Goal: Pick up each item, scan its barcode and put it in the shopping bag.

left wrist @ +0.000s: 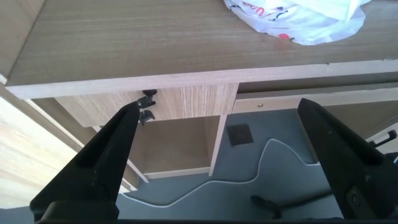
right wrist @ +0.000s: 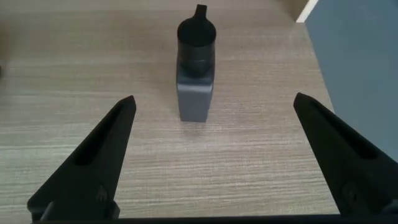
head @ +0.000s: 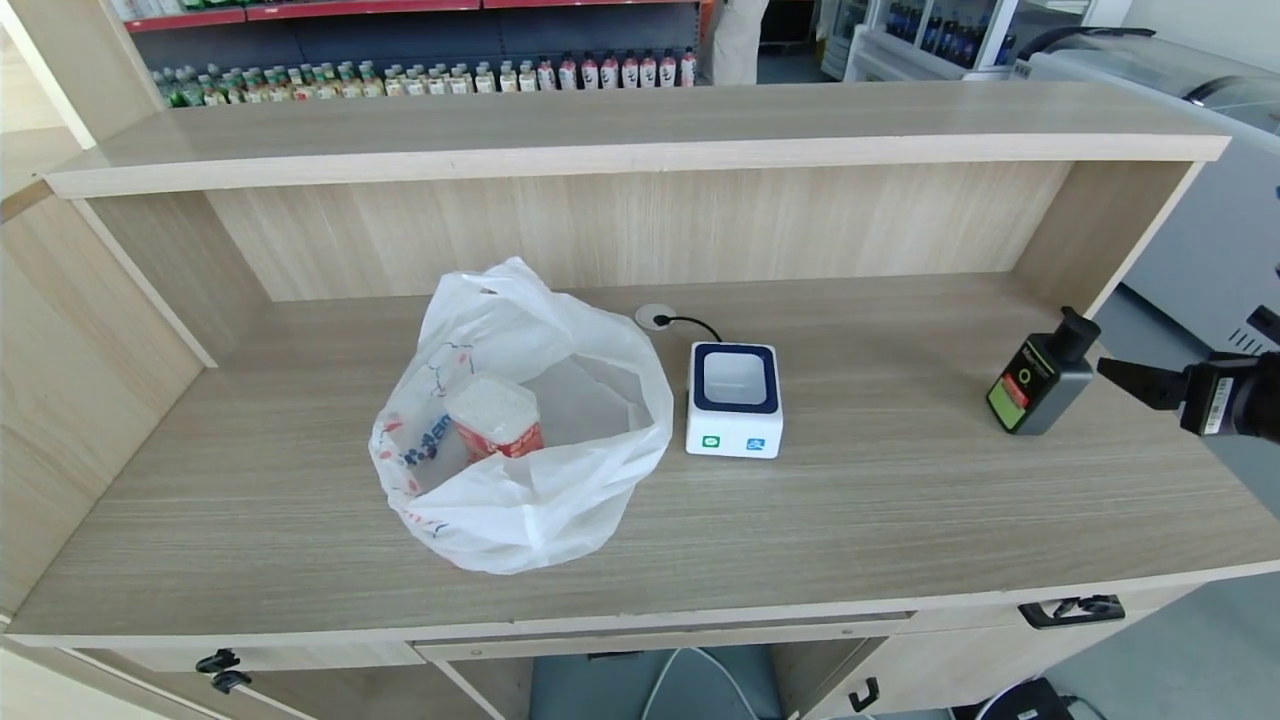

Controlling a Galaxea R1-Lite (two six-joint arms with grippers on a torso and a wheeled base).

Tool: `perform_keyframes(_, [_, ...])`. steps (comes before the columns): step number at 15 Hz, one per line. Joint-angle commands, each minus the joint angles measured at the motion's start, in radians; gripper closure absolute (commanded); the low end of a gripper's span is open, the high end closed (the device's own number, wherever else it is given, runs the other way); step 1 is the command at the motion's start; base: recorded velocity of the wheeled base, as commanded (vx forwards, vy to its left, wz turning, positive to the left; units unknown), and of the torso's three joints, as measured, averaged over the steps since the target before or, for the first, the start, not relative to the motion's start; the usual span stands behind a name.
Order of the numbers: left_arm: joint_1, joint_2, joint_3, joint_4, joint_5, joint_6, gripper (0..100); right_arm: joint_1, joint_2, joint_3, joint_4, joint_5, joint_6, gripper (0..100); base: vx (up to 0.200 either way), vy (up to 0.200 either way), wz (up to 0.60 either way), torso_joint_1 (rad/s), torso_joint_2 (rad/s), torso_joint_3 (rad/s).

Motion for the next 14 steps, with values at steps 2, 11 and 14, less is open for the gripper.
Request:
perform_keyframes(2, [0.001,0.001,0.000,0.000,0.001,0.000,0,-0.016,0.123,0.010,-0.071,0.003,0.002,0,0.000,0.000,0.00,0.000,0.00,0.000])
perform_keyframes(11, [0.001,0.001,0.000,0.000,0.001,0.000,0,0.026,0.348,-0.032,-0.299,0.085,0.005,0,0.000,0.000,0.00,0.000,0.00,0.000])
perform_keyframes(14, [0.001,0.001,0.000,0.000,0.001,0.000,0,0.069,0.402,-0.090,-0.305,0.091,0.013,0,0.000,0.000,0.00,0.000,0.00,0.000])
